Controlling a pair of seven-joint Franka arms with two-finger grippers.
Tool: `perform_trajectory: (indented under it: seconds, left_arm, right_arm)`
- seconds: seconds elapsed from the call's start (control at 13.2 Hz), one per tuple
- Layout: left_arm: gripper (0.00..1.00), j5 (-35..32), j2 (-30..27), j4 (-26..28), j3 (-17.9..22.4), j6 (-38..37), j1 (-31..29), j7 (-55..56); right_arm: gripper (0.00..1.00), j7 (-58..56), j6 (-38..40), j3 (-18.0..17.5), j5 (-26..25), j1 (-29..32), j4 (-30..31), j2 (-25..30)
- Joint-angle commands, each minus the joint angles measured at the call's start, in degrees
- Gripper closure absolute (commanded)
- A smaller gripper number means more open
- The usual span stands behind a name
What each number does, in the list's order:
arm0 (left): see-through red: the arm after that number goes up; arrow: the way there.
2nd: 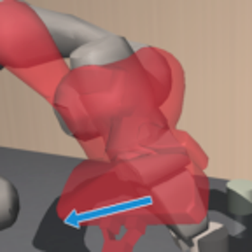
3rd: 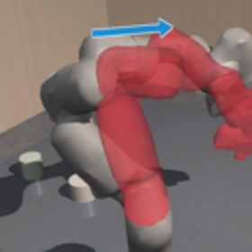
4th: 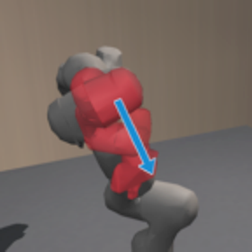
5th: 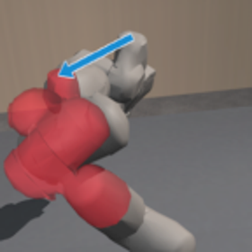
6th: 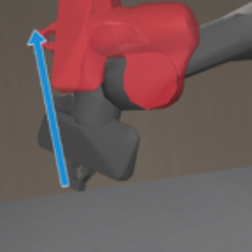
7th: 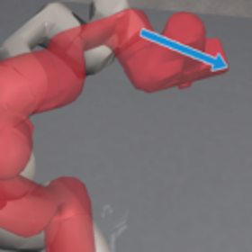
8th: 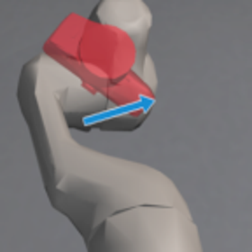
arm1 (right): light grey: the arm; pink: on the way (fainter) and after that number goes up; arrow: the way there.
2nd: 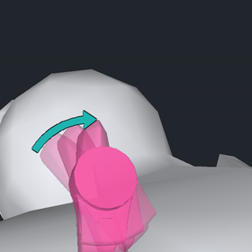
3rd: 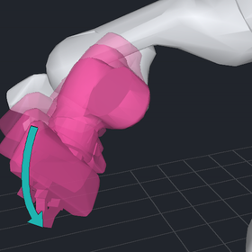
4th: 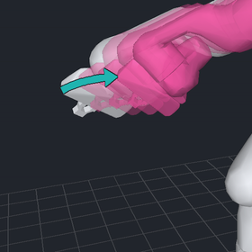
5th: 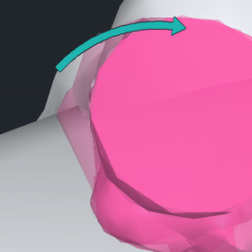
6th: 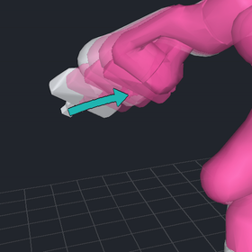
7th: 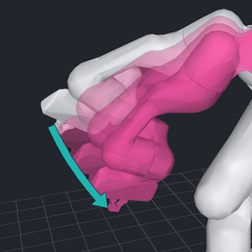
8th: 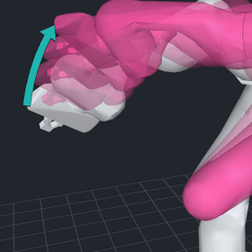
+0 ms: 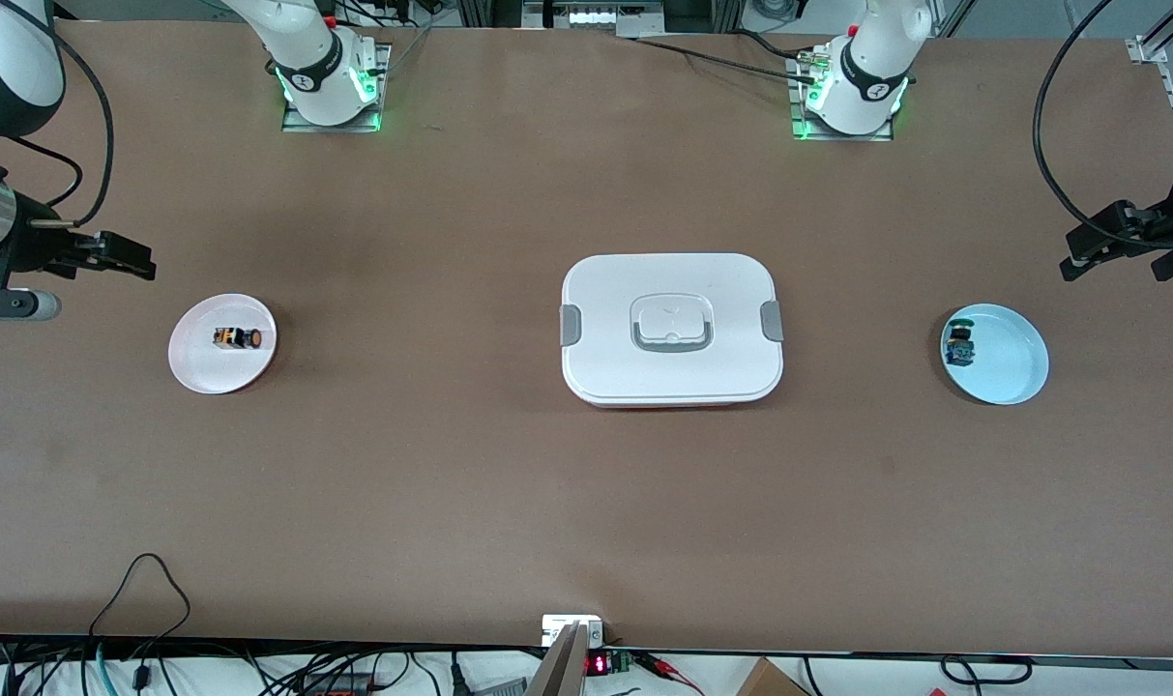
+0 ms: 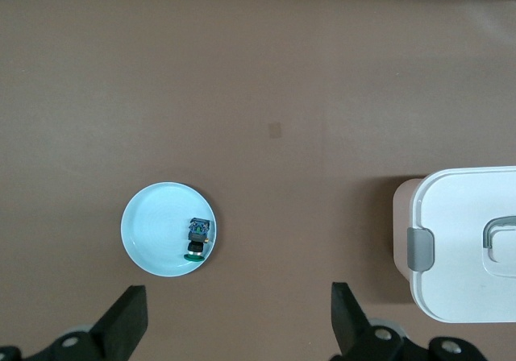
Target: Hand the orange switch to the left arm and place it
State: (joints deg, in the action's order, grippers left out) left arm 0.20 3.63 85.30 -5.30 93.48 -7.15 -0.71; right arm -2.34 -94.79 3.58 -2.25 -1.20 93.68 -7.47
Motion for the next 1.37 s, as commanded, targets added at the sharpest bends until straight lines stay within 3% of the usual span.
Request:
perform_trajectory:
  seconds: [0.0,0.38,0.76,1.29]
  left_arm:
    - [0.0,-0.3,0.8,-1.5,0.0,-1.3,-0.4,-0.5]
    - [0.0,-0.3,1.0,-1.5,0.0,-1.3,-0.5,-0.4]
    - [0.0,-0.3,1.0,-1.5,0.0,-1.3,-0.5,-0.4]
    - [0.0,-0.3,1.0,-1.5,0.0,-1.3,-0.5,-0.4]
  right_arm:
    - [0.0,0.3,-2.1,-0.1,0.0,0.7,-0.7,-3.0]
    - [0.0,0.8,-4.7,0.0,-2.7,0.2,-0.2,-7.9]
    - [0.0,-0.1,-21.3,0.0,-2.7,2.2,14.4,-6.5]
    - [0.0,-0.1,-30.9,0.0,-2.7,4.3,23.7,-8.7]
